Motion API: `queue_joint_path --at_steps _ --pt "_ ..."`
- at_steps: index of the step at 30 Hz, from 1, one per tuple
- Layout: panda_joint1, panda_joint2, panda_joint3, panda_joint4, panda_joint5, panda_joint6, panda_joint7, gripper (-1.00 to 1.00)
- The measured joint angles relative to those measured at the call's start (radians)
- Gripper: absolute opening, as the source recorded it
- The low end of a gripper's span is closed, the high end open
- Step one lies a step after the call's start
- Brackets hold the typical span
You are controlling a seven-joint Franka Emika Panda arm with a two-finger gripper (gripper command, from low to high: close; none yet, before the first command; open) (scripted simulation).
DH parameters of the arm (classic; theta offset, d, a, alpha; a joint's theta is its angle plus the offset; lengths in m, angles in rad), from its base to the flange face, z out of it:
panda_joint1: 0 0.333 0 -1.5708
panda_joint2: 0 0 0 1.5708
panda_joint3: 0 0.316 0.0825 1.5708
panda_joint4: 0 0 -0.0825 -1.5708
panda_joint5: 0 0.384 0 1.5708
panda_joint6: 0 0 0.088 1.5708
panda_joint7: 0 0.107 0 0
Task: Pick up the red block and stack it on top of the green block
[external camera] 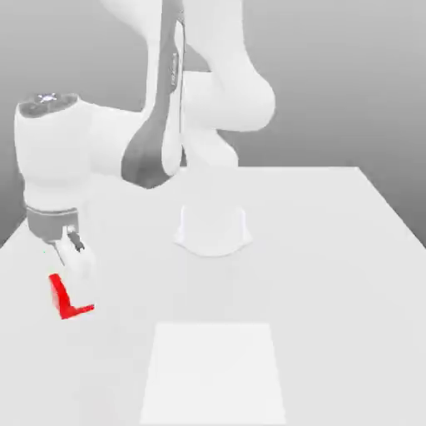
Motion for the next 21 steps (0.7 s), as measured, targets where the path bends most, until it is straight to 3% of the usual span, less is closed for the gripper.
queue_joint_path --at_steps 10,15,18,19,21 --pt "-0.304 -0.213 -0.231 -0.206 -0.064 -0.005 0.013 -1.00" --pt "-0.260 -0.084 -0.278 -0.212 0.028 0.128 -0.051 -1.00" --pt "-0.233 0.020 -0.273 -0.212 0.140 0.226 -0.127 -1.00" --pt "-0.228 0.054 -0.264 -0.212 0.191 0.258 -0.162 1.00" --pt "-0.217 0.054 -0.264 -0.212 0.191 0.258 -0.162 1.00"
